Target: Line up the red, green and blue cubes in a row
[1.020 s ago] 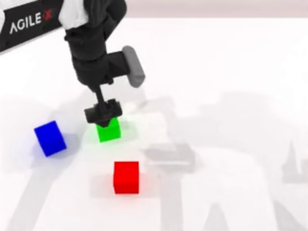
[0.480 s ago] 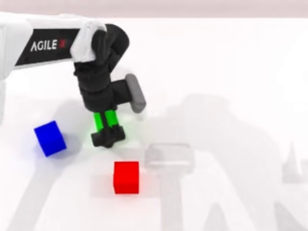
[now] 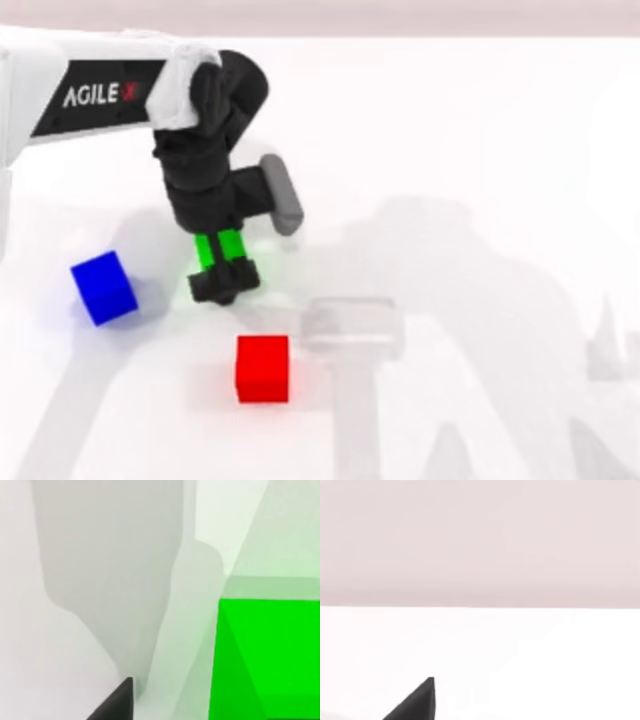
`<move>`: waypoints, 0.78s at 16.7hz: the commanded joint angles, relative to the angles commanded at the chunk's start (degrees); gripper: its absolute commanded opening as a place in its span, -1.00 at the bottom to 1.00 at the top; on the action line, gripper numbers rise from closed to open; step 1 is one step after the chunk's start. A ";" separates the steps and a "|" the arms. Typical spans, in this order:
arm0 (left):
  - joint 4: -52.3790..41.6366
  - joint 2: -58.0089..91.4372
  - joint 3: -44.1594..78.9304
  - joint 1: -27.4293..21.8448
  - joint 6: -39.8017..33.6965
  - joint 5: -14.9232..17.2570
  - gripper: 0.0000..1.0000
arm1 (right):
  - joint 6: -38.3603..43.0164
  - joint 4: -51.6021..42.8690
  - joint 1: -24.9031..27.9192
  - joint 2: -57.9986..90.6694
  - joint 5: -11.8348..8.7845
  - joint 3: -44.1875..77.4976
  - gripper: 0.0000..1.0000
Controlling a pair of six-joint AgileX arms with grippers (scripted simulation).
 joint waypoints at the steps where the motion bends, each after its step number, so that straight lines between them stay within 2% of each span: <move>1: 0.00 0.00 0.00 0.00 0.00 0.00 0.25 | 0.00 0.00 0.00 0.00 0.00 0.00 1.00; 9: 0.00 0.00 0.00 0.00 0.00 0.00 -0.96 | 0.00 0.00 0.00 0.00 0.00 0.00 1.00; 13: 0.00 0.00 0.00 0.00 0.00 0.00 -1.00 | 0.00 0.00 0.00 0.00 0.00 0.00 1.00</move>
